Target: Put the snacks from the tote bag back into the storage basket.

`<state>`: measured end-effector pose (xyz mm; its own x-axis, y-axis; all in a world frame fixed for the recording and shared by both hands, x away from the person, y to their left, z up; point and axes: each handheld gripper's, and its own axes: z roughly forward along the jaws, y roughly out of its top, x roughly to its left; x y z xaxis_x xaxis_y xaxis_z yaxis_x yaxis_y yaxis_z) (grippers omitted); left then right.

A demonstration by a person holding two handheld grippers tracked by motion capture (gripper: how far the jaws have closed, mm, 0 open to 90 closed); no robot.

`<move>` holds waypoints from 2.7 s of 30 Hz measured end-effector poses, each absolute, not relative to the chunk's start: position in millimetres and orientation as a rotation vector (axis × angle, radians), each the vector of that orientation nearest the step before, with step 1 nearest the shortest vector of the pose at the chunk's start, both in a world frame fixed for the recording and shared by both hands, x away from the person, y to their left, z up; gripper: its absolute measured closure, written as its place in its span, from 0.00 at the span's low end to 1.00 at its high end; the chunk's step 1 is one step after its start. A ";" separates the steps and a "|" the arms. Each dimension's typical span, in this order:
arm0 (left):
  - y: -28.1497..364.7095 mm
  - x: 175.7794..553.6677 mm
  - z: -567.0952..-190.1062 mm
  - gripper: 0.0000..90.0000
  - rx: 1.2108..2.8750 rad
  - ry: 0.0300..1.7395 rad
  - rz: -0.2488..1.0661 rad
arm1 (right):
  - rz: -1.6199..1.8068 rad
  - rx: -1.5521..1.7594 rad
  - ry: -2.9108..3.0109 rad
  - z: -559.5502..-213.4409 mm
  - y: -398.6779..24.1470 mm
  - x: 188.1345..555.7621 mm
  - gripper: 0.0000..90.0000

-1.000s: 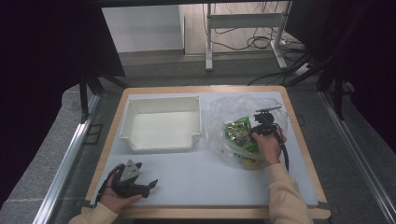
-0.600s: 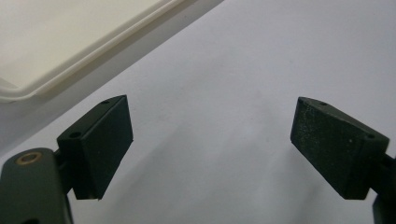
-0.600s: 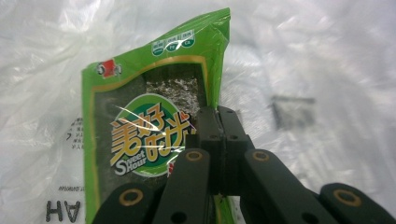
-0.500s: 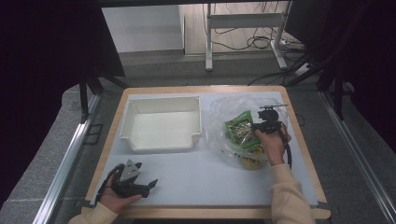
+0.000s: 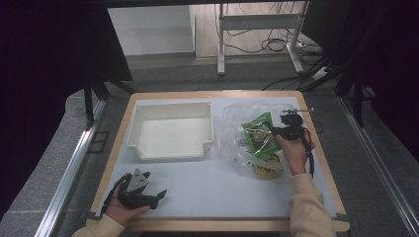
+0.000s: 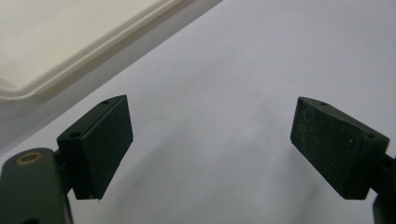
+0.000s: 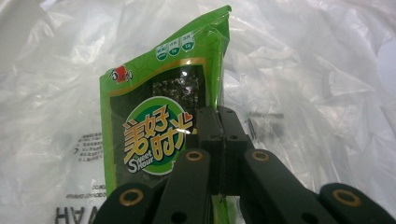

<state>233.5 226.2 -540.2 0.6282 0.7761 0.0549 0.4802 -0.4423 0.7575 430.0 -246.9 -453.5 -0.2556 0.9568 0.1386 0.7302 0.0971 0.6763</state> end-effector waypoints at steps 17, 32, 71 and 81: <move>225.8 233.6 -540.5 0.14 2.126 0.978 0.516 | 1.088 1.632 2.014 -433.2 -253.6 420.8 1.00; 225.4 233.7 -540.8 0.14 2.129 0.974 0.517 | 1.216 1.591 1.997 -416.4 -257.9 412.2 1.00; 223.6 234.8 -542.2 0.14 2.145 0.963 0.509 | 1.323 1.488 2.041 -396.9 -227.1 396.3 1.00; 223.1 234.9 -542.3 0.14 2.149 0.962 0.506 | 1.350 1.459 2.061 -394.2 -214.5 394.3 1.00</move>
